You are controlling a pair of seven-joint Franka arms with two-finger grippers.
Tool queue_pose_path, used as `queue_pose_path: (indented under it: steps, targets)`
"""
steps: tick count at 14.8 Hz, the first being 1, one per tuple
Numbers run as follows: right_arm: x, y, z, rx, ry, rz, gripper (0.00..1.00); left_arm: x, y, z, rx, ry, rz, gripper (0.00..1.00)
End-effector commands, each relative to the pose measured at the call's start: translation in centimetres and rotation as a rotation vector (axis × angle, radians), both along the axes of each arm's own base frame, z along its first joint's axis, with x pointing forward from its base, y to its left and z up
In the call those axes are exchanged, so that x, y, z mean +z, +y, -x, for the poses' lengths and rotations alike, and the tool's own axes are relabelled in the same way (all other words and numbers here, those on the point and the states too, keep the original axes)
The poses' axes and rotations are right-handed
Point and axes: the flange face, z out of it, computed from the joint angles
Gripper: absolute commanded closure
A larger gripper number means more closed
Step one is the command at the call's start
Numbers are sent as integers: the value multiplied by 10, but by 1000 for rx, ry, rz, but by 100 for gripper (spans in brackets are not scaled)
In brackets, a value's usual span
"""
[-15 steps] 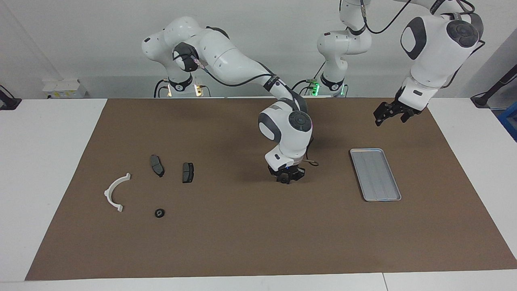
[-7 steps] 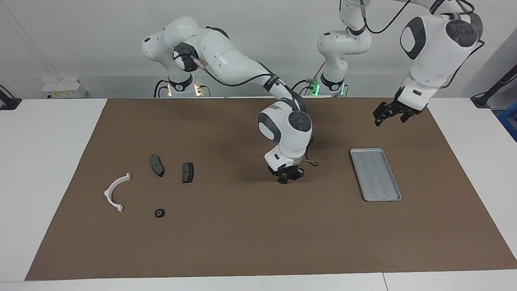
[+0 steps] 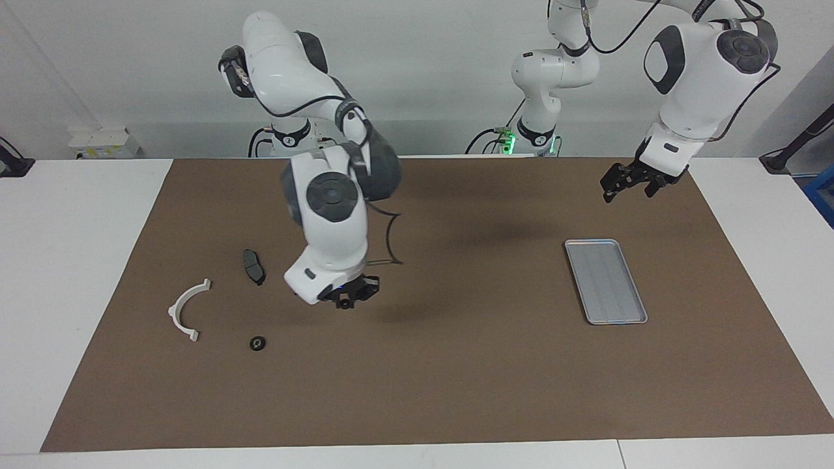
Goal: Place bearing gear from tray to pile
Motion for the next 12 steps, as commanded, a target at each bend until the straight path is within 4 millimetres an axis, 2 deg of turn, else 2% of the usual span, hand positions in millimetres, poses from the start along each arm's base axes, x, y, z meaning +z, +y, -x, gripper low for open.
queue_pose_path:
  steps: [1, 3, 5, 6, 11, 12]
  targets:
    - [-51, -22, 1, 39, 14, -12, 100, 3, 0, 6, -3, -16, 14, 0]
    - [-86, -33, 5, 47, -8, -20, 100, 4, 0, 6, -3, -18, 14, 0]
    - [-121, -35, 13, 61, -33, -13, 100, 3, 0, 6, -3, -16, 14, 0]
    - [-129, -37, 15, 59, -32, -14, 100, 4, 0, 6, -3, -18, 14, 0]
    - [-131, -39, 15, 52, -32, -17, 100, 3, 0, 6, -3, -16, 14, 0]
    - [-131, -38, 16, 46, -30, -16, 82, 4, 0, 6, -3, -18, 14, 0]
